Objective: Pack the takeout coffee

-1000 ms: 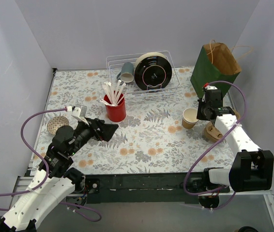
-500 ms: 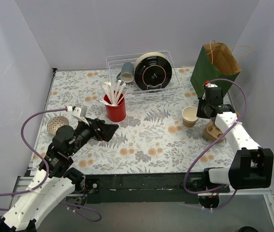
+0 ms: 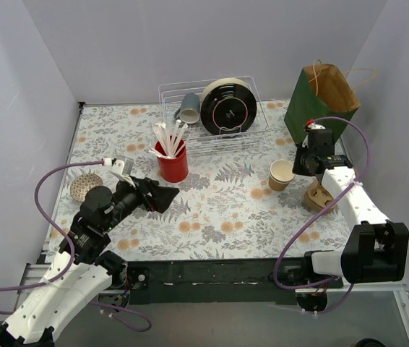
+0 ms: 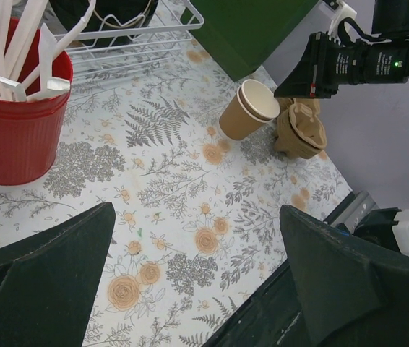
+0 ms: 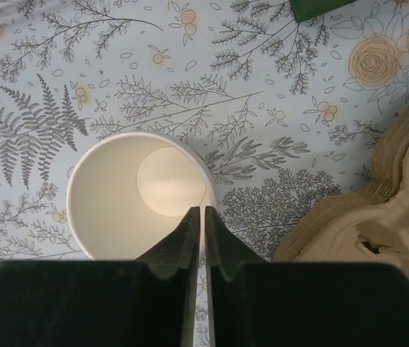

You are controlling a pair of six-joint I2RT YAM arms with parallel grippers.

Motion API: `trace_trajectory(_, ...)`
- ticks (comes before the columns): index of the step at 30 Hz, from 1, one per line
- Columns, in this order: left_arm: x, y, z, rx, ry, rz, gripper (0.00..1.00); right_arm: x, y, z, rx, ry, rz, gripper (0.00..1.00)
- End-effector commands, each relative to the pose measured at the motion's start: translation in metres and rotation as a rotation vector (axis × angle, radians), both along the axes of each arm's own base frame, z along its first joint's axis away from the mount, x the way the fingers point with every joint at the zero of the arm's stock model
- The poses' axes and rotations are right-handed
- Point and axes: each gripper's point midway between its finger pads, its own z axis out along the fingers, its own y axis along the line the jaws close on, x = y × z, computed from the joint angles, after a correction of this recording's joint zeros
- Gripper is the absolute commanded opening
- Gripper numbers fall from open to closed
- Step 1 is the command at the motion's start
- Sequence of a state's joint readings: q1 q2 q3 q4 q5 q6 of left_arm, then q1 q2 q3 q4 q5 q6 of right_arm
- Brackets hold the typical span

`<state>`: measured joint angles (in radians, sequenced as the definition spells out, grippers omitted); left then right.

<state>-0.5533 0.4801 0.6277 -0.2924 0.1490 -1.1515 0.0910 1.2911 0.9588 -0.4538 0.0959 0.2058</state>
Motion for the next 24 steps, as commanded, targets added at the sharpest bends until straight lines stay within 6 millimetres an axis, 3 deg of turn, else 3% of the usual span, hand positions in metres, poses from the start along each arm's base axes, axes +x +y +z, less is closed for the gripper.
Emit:
trace_trajectory(1, -0.003, -0.007, 0.005, 0.012, -0.007, -0.051, 0.98, 0.001, 0.003, 0.01, 0.025, -0.032, 0.009, 0.09)
trace_trajectory(7, -0.003, -0.014, 0.002, 0.022, -0.008, -0.091, 0.98, -0.001, 0.006, 0.004, 0.038, -0.017, 0.02, 0.01)
trace_trajectory(10, -0.001, -0.022, 0.001, 0.037, 0.013, -0.127, 0.98, -0.001, 0.007, 0.005, 0.036, -0.001, 0.033, 0.2)
trace_trajectory(11, 0.0, -0.024, 0.009, 0.03, 0.009, -0.137, 0.98, -0.001, 0.006, 0.007, 0.032, -0.001, 0.03, 0.28)
trace_trajectory(18, 0.019, -0.046, 0.038, 0.019, -0.025, -0.191, 0.98, 0.008, 0.0, 0.028, 0.005, -0.052, 0.015, 0.33)
trace_trajectory(24, 0.043, -0.065, 0.037, 0.03, 0.001, -0.216, 0.98, 0.011, -0.007, 0.026, -0.023, -0.038, -0.017, 0.33)
